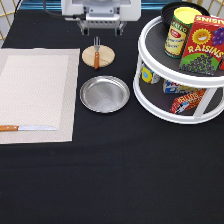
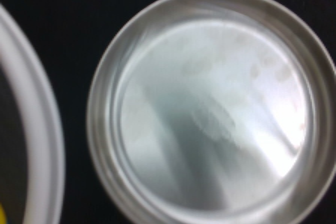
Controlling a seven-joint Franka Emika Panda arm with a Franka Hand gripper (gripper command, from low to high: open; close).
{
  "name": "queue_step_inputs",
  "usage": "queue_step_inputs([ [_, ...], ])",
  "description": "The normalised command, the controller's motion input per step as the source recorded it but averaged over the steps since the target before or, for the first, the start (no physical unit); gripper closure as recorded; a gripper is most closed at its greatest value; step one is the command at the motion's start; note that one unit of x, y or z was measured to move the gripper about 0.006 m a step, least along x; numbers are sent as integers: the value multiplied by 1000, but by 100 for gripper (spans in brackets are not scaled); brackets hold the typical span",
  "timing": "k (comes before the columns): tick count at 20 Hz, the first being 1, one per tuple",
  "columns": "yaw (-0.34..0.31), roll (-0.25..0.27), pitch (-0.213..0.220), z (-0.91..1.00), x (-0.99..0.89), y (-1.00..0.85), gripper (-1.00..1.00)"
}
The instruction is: Arrange plate and fork
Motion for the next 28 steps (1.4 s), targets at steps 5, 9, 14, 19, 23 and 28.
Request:
queue_step_inputs([
  [5,28,32,28,-255,779,-122,-100],
  [9,31,90,71,-272,767,-144,-100],
  [14,39,102,71,-310,645,-131,-100],
  [19,33,110,79,-331,326,-147,-100],
  [23,13,110,95,-405,149,-226,-100],
  [28,12,110,93,-297,205,-191,-100],
])
